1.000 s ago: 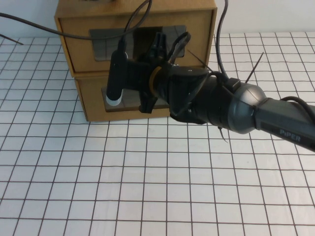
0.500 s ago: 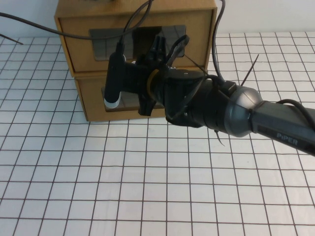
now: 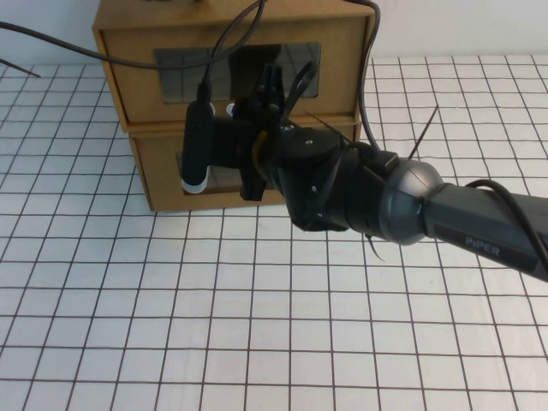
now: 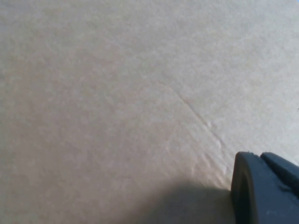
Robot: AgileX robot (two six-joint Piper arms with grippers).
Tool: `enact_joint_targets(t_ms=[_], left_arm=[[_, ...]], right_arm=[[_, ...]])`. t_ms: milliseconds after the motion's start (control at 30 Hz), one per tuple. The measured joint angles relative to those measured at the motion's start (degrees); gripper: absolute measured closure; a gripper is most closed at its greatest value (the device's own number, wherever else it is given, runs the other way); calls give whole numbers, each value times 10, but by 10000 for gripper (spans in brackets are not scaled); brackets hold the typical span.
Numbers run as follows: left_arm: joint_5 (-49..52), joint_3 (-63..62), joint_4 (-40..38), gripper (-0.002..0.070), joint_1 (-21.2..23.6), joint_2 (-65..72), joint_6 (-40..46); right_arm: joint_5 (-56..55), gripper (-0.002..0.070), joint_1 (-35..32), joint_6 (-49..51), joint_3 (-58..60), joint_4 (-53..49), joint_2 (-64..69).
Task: Open the shoe box
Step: 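Pull the top drawer of the cardboard box fully open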
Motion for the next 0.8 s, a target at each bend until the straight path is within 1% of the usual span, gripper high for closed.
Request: enact_joint_targets(t_ms=[100, 267, 433, 700, 800], left_arm=[[1, 0, 0, 677, 0, 0, 0], [1, 0, 0, 677, 0, 0, 0], [4, 0, 0, 677, 0, 0, 0], [15, 0, -2, 677, 0, 0, -9], [20, 0, -5, 677, 0, -1, -11]], right_arm=[[1, 537, 0, 38, 0, -35, 2], [1, 570, 0, 54, 0, -50, 2], [6, 654, 0, 56, 0, -70, 5], [18, 666, 6, 56, 0, -79, 7], [18, 668, 7, 56, 2, -59, -1]])
